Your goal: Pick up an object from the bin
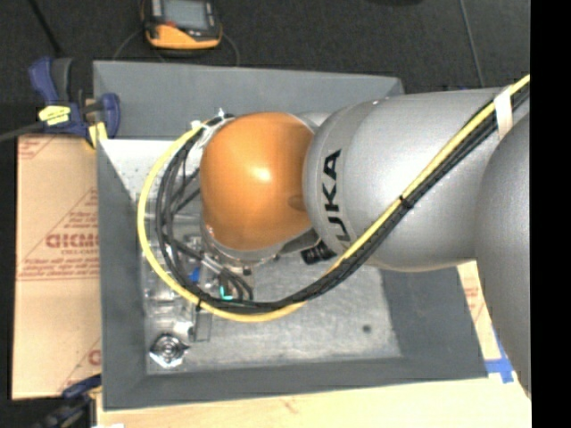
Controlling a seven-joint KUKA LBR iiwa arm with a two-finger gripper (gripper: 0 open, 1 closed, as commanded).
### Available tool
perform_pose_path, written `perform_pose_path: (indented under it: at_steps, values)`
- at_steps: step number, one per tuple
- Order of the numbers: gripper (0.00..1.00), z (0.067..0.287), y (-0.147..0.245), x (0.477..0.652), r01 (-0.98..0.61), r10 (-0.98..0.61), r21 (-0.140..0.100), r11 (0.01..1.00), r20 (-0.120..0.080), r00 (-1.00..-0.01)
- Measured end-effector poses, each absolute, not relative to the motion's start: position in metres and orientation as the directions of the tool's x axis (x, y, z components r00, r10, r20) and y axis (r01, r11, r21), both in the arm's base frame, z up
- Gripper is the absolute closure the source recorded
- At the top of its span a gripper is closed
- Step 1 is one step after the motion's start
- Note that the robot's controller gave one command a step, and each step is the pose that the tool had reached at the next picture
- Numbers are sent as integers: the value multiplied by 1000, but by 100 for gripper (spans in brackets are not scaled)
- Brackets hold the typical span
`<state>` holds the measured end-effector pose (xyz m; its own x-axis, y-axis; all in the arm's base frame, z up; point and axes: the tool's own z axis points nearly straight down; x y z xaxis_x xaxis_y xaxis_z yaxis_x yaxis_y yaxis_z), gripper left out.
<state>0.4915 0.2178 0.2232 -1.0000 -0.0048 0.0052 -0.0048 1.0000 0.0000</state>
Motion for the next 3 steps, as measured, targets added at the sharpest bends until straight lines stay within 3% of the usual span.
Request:
perform_pose_path:
  at_steps: [1,2,3]
  values:
    - [0,75,241,509,228,228,16,973,-19,-973]
    - [0,101,223,505,340,340,3,941,-2,-941]
    - [0,100,237,487,-124,-124,-1,992,-2,-992]
